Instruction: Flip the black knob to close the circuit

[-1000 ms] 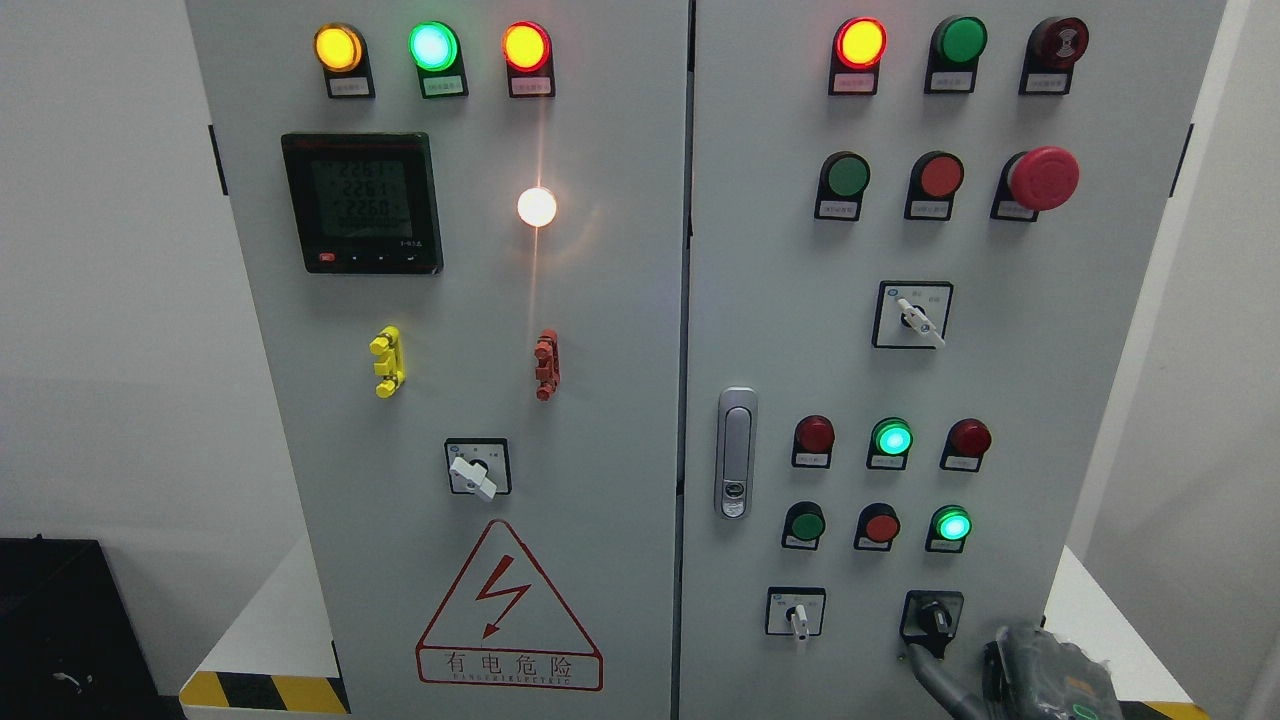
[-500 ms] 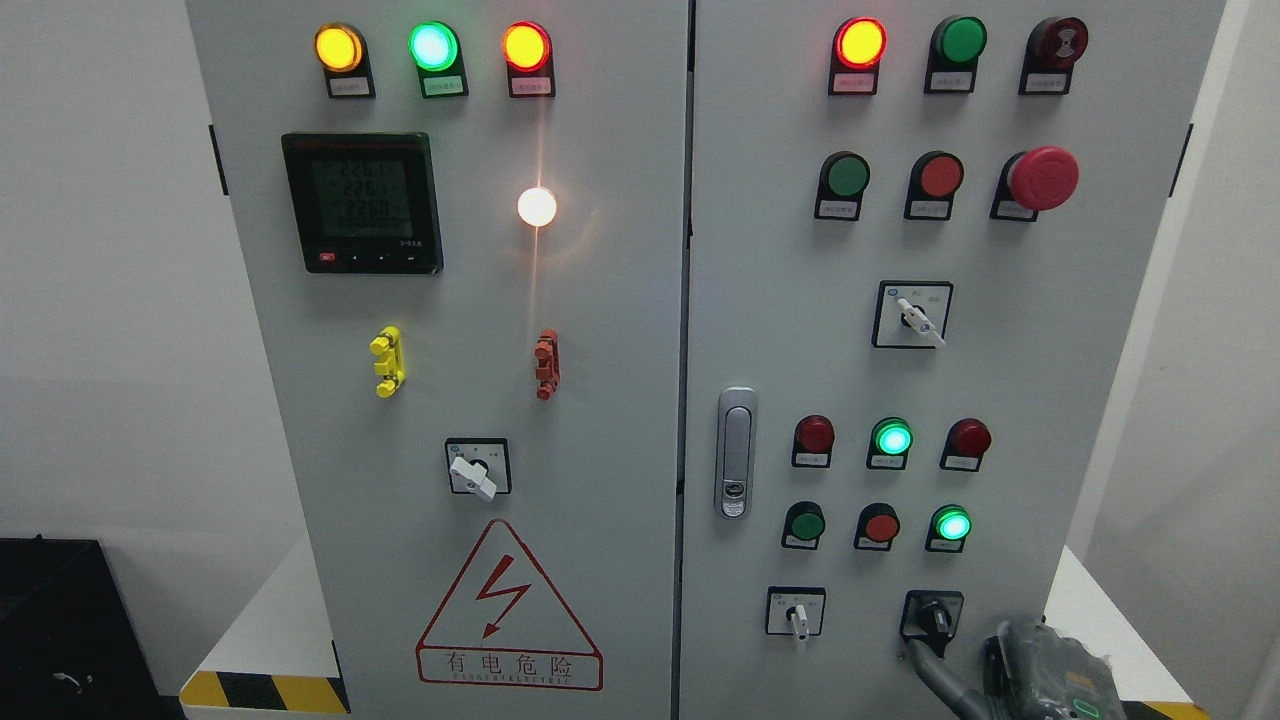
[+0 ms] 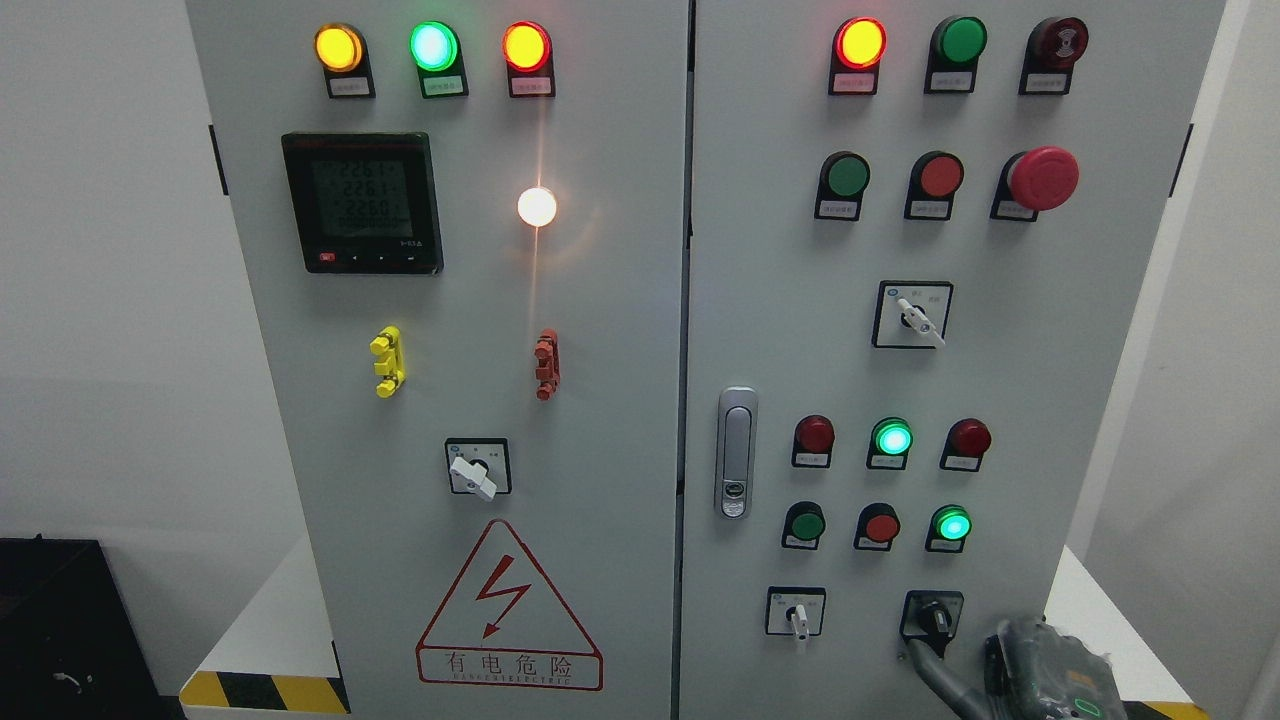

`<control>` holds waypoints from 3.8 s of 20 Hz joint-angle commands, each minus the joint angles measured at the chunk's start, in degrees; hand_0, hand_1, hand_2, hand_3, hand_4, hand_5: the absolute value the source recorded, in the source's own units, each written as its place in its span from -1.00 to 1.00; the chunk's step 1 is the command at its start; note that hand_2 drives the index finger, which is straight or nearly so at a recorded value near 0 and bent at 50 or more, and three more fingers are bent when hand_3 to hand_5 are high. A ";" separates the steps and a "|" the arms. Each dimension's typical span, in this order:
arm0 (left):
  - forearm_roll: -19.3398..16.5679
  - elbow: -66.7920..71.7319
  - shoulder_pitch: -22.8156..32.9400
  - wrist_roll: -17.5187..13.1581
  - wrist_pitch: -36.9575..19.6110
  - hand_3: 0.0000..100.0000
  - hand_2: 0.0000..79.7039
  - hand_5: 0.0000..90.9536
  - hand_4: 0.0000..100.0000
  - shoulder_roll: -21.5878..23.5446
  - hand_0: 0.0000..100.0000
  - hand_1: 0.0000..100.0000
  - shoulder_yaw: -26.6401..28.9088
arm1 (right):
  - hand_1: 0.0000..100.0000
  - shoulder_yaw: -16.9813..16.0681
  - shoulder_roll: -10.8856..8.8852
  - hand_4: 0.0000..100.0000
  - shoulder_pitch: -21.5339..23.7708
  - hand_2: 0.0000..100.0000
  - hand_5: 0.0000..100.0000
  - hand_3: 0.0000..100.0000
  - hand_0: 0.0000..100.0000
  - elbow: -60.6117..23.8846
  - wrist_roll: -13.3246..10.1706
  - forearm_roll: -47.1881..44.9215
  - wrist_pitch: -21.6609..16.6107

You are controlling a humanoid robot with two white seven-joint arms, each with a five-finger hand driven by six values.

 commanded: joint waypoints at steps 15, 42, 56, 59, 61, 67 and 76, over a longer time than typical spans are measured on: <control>0.00 0.00 0.00 0.04 0.00 -1.00 -1.00 -1.00 -1.00 0.00 -0.76 0.11 0.00 | -1.00 -3.84 -0.35 0.84 -0.17 0.78 0.82 1.00 -1.00 0.84 0.00 -0.04 -0.18; 0.00 0.00 0.00 0.04 0.00 -1.00 -1.00 -1.00 -1.00 0.00 -0.76 0.11 0.00 | -1.00 -4.02 0.53 0.84 -0.18 0.78 0.83 1.00 -1.00 -0.92 -0.18 -1.10 -0.09; 0.00 0.00 0.00 0.04 0.00 -1.00 -1.00 -1.00 -1.00 0.00 -0.76 0.11 0.00 | -1.00 -0.25 0.53 0.84 1.58 0.78 0.83 1.00 -1.00 -2.06 -0.70 -3.56 0.00; 0.00 0.00 0.00 0.04 0.00 -1.00 -1.00 -1.00 -1.00 0.00 -0.76 0.11 0.00 | -1.00 1.16 0.53 0.84 3.07 0.78 0.83 1.00 -1.00 -2.41 -0.88 -3.65 0.00; 0.00 0.00 0.00 0.04 0.00 -1.00 -1.00 -1.00 -1.00 0.00 -0.76 0.11 0.00 | -1.00 2.13 0.53 0.84 4.74 0.78 0.83 1.00 -1.00 -3.11 -1.05 -5.04 0.00; 0.00 0.00 0.00 0.04 0.00 -1.00 -1.00 -1.00 -1.00 0.00 -0.76 0.11 0.00 | -1.00 4.42 0.53 0.84 8.17 0.75 0.83 1.00 -1.00 -5.05 -5.35 -13.11 -0.79; 0.00 0.00 0.00 0.04 0.00 -1.00 -1.00 -1.00 -1.00 0.00 -0.76 0.11 0.00 | -1.00 5.21 0.44 0.77 14.14 0.60 0.76 1.00 -1.00 -9.71 -12.03 -28.77 -2.55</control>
